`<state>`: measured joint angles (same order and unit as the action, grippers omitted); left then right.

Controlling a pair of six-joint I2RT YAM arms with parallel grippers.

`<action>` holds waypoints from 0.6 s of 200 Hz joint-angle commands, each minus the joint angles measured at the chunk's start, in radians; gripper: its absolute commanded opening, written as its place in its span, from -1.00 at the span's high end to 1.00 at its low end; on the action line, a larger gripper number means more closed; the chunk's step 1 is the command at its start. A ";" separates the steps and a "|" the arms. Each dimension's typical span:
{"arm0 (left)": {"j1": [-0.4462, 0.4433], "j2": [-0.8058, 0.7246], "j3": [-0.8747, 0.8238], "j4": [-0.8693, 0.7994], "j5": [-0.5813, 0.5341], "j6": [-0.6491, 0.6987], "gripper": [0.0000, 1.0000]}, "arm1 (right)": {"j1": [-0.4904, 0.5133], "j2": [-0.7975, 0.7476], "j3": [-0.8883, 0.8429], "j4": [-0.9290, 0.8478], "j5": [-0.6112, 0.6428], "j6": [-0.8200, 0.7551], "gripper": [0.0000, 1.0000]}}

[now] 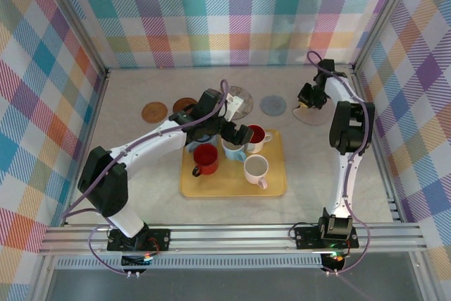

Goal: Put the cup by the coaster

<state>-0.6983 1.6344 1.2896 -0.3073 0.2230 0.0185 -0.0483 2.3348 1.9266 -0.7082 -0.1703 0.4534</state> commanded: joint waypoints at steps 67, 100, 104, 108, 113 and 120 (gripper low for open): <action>0.017 0.042 0.060 0.021 0.022 -0.003 -0.99 | 0.012 0.076 0.116 -0.020 -0.017 0.030 0.96; 0.019 0.045 0.063 0.014 0.022 -0.003 -0.99 | 0.012 0.095 0.130 -0.018 -0.017 0.049 0.94; 0.019 0.045 0.063 0.013 0.022 -0.003 -0.99 | 0.013 0.096 0.130 -0.017 -0.016 0.051 0.93; 0.019 0.046 0.064 0.012 0.022 -0.003 -0.99 | 0.013 0.097 0.130 -0.017 -0.015 0.051 0.90; 0.019 0.047 0.065 0.010 0.022 -0.003 -0.99 | 0.013 0.098 0.131 -0.016 -0.012 0.054 0.87; 0.019 0.046 0.066 0.009 0.022 -0.003 -0.99 | 0.012 0.100 0.130 -0.016 -0.009 0.055 0.85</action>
<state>-0.6891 1.6699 1.3251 -0.3077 0.2260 0.0185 -0.0441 2.4104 2.0247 -0.7273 -0.1707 0.4885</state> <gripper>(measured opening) 0.997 0.077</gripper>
